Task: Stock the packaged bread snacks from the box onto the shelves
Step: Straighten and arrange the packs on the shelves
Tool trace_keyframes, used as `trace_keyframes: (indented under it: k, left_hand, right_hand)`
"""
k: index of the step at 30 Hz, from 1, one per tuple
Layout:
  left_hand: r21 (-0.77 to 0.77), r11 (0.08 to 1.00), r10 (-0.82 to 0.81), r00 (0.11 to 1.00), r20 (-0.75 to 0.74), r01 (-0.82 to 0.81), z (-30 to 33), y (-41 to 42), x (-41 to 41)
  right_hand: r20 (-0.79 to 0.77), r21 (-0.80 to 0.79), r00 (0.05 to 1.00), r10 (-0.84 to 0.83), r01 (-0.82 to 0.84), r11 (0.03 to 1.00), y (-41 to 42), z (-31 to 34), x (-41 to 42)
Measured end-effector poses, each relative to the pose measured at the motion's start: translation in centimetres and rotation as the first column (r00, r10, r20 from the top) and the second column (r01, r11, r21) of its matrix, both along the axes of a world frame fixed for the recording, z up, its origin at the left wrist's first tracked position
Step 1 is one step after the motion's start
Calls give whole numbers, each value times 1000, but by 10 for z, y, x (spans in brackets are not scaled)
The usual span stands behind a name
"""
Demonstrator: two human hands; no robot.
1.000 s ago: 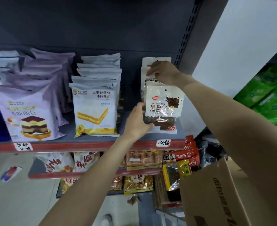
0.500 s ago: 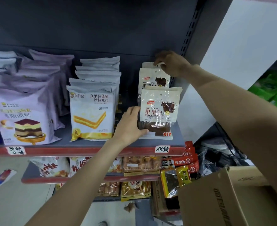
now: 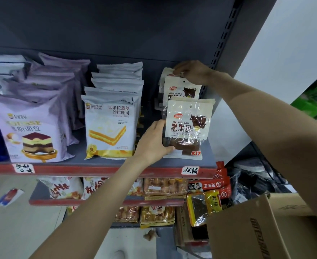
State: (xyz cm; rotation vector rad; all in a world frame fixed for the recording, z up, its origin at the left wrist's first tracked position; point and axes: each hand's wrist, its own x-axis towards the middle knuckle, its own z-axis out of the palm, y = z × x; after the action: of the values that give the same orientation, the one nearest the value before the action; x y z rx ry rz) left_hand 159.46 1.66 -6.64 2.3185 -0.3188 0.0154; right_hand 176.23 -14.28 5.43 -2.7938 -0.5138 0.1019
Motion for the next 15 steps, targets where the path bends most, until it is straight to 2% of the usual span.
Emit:
trace_keyframes:
  k: [3,7,12,15]
  left_hand:
    - [19,1000,4,1000,-8,-4,0,0,0]
    - [42,999,5,1000,-16,-5,2,0,-1]
    - [35,999,2,1000,-18,-2,3,-1,0]
    - [40,999,1,1000,-17,0,3,0,0]
  right_hand:
    - [-84,-91,996,1,-9,996,8,2,-6]
    - [-23,-102,1000,-1,-1,995,7,9,-7]
    - [-20,-225,994,104,-105,969,3,9,-9]
    - [11,-207,990,143,-137,969,5,-1,-7]
